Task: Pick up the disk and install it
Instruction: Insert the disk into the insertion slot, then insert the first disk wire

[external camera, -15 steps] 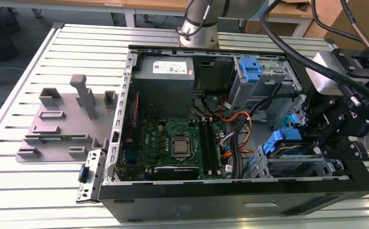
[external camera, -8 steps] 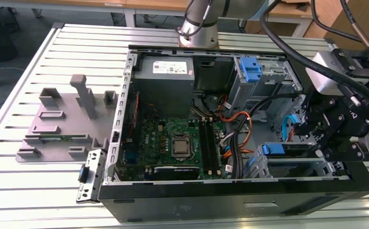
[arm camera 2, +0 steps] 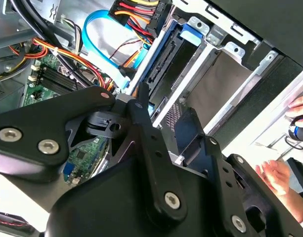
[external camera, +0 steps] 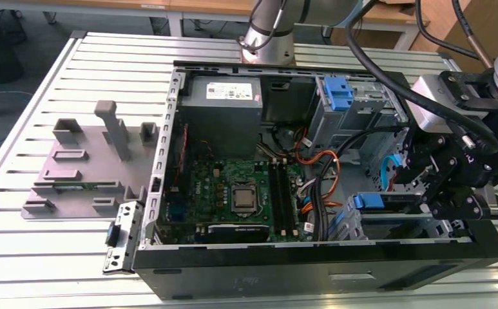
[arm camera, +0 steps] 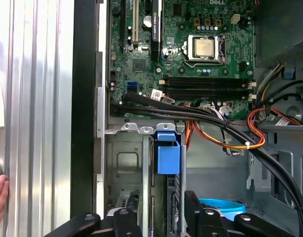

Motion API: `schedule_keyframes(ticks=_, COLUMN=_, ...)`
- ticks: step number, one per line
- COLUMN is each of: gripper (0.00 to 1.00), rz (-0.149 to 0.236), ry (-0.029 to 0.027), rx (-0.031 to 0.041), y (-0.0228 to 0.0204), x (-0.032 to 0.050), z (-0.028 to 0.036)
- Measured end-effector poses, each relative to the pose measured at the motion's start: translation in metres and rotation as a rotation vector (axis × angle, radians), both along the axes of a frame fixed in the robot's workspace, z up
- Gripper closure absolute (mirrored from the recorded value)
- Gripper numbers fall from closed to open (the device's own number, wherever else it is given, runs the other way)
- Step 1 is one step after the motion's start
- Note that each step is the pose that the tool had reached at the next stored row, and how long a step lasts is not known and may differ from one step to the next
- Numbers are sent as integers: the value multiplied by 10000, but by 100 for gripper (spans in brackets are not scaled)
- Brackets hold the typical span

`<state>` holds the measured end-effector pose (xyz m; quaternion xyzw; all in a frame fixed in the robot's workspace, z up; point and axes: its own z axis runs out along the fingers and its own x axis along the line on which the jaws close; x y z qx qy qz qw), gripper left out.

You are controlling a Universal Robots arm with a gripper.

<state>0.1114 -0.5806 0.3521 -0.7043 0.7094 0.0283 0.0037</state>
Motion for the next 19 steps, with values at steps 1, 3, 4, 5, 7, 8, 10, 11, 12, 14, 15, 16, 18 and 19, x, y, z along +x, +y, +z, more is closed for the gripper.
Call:
schedule_keyframes(ticks=1, gripper=52, rz=0, ry=0, rx=0, y=0, x=0, z=0)
schedule_keyframes(ticks=3, gripper=52, rz=0, ry=0, rx=1, y=0, x=0, z=-1)
schedule_keyframes(ticks=4, gripper=52, rz=2, ry=0, rx=2, y=0, x=0, z=-4)
schedule_keyframes(ticks=5, gripper=52, rz=3, ry=0, rx=2, y=0, x=0, z=-5)
schedule_keyframes(ticks=7, gripper=52, rz=3, ry=0, rx=0, y=0, x=0, z=-7)
schedule_keyframes(ticks=8, gripper=52, rz=4, ry=0, rx=1, y=0, x=0, z=-8)
schedule_keyframes(ticks=10, gripper=52, rz=3, ry=0, rx=0, y=0, x=0, z=-8)
schedule_keyframes(ticks=11, gripper=52, rz=4, ry=0, rx=0, y=0, x=0, z=-8)
schedule_keyframes(ticks=12, gripper=52, rz=4, ry=0, rx=0, y=0, x=0, z=-8)
schedule_keyframes(ticks=14, gripper=52, rz=4, ry=0, rx=0, y=0, x=0, z=-11)
schedule_keyframes(ticks=15, gripper=52, rz=3, ry=0, rx=0, y=0, x=0, z=-12)
schedule_keyframes(ticks=16, gripper=52, rz=4, ry=0, rx=1, y=0, x=0, z=-12)
schedule_keyframes(ticks=18, gripper=52, rz=3, ry=0, rx=5, y=4, x=0, z=-14)
schedule_keyframes(ticks=19, gripper=52, rz=3, ry=0, rx=3, y=4, x=0, z=-13)
